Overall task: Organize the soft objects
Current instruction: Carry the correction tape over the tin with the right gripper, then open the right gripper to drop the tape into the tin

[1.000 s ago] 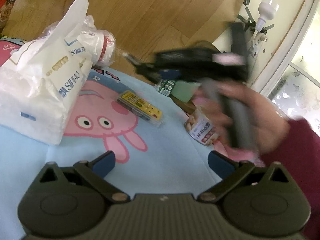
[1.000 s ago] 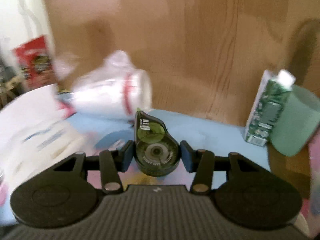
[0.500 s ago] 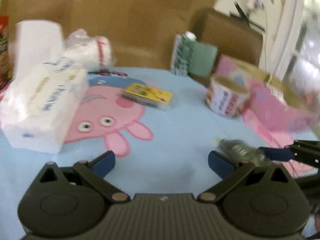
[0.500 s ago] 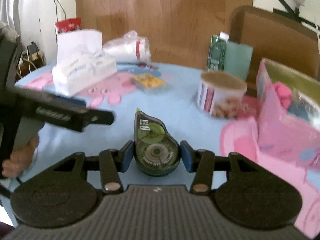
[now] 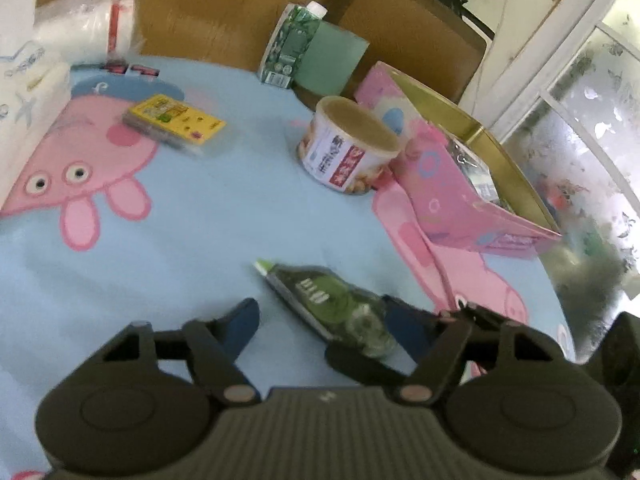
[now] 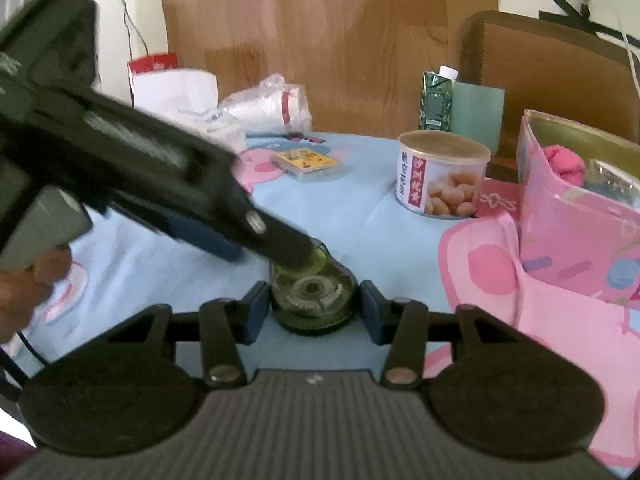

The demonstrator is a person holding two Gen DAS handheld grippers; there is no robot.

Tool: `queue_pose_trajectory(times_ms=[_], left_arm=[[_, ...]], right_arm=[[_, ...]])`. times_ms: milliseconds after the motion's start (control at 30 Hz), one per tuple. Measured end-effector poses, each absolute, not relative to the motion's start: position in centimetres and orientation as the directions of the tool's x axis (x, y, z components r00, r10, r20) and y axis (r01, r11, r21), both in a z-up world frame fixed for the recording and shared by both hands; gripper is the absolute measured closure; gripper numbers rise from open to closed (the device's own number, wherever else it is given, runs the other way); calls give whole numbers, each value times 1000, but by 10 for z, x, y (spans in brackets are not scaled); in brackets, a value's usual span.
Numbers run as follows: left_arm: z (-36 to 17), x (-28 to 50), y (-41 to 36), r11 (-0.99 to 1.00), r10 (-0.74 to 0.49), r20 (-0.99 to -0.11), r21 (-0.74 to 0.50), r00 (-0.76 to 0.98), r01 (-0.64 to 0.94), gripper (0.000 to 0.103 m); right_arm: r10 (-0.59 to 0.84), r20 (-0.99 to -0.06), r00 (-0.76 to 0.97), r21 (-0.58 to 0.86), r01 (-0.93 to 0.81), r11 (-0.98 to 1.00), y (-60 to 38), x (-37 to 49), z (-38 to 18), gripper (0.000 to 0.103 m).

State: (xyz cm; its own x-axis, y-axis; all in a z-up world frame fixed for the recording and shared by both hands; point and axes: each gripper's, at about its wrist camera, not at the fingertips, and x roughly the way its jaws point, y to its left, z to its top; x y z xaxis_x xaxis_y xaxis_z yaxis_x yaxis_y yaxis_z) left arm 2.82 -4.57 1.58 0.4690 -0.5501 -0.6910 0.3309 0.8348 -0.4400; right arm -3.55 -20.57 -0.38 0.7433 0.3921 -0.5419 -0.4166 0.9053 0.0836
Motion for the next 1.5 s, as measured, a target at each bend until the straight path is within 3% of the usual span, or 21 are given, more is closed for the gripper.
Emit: queue_pose_trajectory(times_ms=[33,67,333,433,633,800,967,1233,1500], left_arm=[[17,30,-54,826,-562,-697,-447,445,343,59],[18,31,-60,813,-580,-694,-466,427,349,61],[82,35,-144,728,-667,-584,-380,462,570,61],[97,46,-188,682,-702,-546,-331,457,653,61],[96,69,-270,614,-746,-516,-285,422,736,59],[79,79,-288,687,-676,-559,-242,480,685,59],[76,68,-267,734,-619,-564,-167,547,658,57],[77,33,-228,808,-515,-559,-64,650,586,53],[70,0,-189,841,-460,-569,-32,682,541,47]], right_arm=[[398,-528,750,101,-410,906,-209,-36,-3,52],[394,-507,766,109,-397,911,-213,-38,-1,52],[216,-274,937,-10,-227,974,-262,-61,36,52],[132,-232,964,-7,-138,990,-293,-57,46,52],[-51,-231,972,-28,45,999,-352,-21,39,51],[-161,-280,946,-75,146,986,-378,9,22,50],[-149,-245,958,-9,152,988,-381,-13,21,44],[-147,-189,971,116,170,979,-376,-56,28,44],[-66,-212,975,273,124,954,-371,-75,32,44]])
